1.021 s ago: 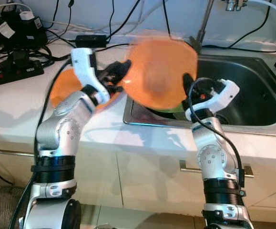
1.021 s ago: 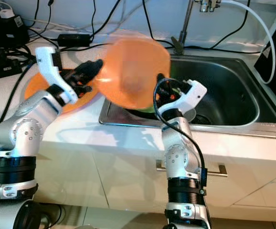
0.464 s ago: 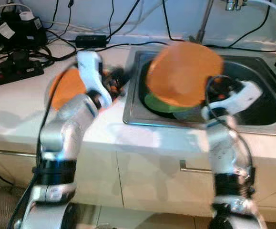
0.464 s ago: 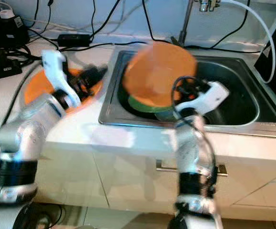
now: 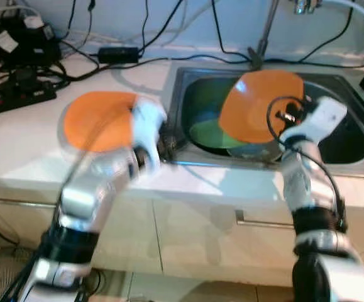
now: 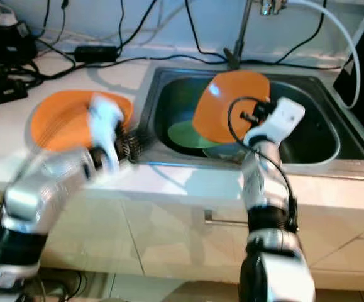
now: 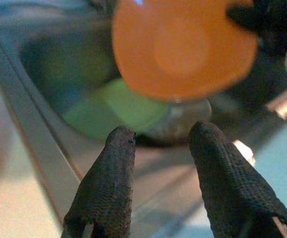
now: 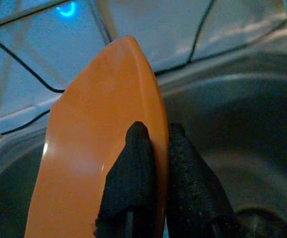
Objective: Kitchen organization
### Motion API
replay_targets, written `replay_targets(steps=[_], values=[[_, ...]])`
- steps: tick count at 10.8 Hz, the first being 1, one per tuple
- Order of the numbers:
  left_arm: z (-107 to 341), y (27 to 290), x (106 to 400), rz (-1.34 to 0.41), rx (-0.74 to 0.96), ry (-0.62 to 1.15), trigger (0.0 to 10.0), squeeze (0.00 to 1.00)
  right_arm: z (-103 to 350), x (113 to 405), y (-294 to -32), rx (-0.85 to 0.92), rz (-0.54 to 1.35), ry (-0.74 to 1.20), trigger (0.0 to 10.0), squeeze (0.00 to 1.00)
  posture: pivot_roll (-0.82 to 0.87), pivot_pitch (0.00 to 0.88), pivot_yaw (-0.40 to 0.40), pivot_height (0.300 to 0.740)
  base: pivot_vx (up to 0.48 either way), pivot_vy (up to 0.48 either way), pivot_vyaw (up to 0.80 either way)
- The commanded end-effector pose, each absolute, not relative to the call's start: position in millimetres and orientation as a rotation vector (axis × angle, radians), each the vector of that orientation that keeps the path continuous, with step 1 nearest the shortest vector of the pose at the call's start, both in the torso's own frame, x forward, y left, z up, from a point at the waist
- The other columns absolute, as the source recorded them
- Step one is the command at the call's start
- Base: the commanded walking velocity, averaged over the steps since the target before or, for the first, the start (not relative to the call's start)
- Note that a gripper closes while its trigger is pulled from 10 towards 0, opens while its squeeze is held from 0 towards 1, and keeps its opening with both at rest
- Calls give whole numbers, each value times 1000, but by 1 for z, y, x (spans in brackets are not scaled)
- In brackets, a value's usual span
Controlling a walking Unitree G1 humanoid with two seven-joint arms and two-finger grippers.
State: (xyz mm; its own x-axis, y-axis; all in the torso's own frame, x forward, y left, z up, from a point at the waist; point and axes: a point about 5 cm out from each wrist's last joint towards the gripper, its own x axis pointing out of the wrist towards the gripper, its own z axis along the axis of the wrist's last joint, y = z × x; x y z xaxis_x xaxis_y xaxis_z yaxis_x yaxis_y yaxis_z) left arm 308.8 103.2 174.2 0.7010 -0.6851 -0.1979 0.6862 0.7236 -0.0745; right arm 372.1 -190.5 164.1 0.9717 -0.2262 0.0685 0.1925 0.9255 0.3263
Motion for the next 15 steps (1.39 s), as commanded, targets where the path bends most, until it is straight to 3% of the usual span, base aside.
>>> replay_targets(steps=[1,4,11,12,13,14,15], values=[[176,99,305,-799,35,225,10000,0,175,378,-186,280,-189,-143,10000,0,-32,0,-7,740,0,0,0],[174,99,300,-812,62,260,10000,0,161,390,-170,127,-130,-44,10000,0,-21,0,-16,740,0,0,0],[173,102,295,-800,77,291,10000,0,123,386,-157,93,-82,140,10000,0,-1,8,-27,740,0,0,0],[172,102,295,-801,78,293,10000,0,122,386,-157,96,-80,144,10000,376,1,11,-27,740,0,0,0],[172,102,295,-799,79,296,10000,0,121,386,-156,97,-73,148,10000,1000,1,11,-27,740,0,0,0],[172,103,295,-797,79,298,10000,0,121,386,-154,92,-67,148,10000,694,3,12,-27,740,0,0,0],[172,103,295,-797,79,300,10000,0,122,386,-154,90,-64,146,10000,0,3,12,-27,740,0,0,0]])
